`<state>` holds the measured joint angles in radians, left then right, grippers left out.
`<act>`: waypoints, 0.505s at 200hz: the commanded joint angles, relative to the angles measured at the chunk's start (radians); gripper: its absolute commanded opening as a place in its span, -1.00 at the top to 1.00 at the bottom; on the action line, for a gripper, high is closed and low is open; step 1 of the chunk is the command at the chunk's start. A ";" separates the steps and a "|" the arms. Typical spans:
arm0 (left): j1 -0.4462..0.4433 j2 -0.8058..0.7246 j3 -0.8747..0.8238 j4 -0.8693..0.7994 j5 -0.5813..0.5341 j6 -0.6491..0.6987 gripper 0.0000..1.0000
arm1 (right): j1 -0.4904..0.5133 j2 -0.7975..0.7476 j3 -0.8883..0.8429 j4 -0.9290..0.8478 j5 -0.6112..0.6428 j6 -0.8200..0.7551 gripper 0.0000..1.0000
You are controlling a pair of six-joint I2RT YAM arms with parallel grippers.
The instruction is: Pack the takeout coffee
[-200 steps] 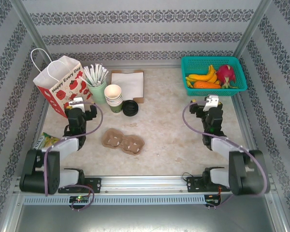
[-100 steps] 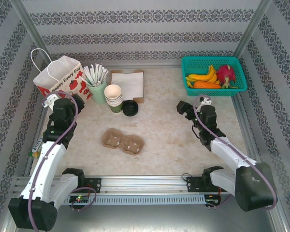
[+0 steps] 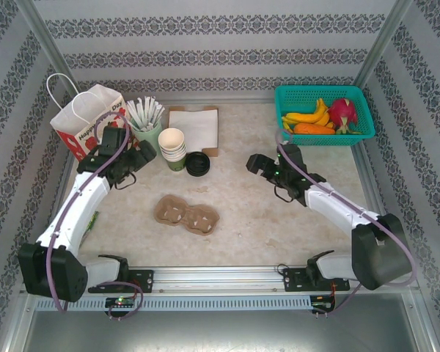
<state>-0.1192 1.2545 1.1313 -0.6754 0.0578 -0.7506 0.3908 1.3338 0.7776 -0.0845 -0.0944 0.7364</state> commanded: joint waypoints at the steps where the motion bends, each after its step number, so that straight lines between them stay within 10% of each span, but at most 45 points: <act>1: -0.036 0.082 0.126 -0.086 0.042 0.096 -0.96 | 0.068 0.031 0.125 -0.170 0.160 -0.110 -0.96; 101: -0.183 0.499 0.593 -0.361 -0.202 0.221 -0.15 | 0.163 0.009 0.234 -0.223 0.251 -0.205 -0.96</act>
<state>-0.2741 1.6855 1.6379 -0.9012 -0.0479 -0.5667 0.5461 1.3861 1.0054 -0.2752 0.1162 0.5488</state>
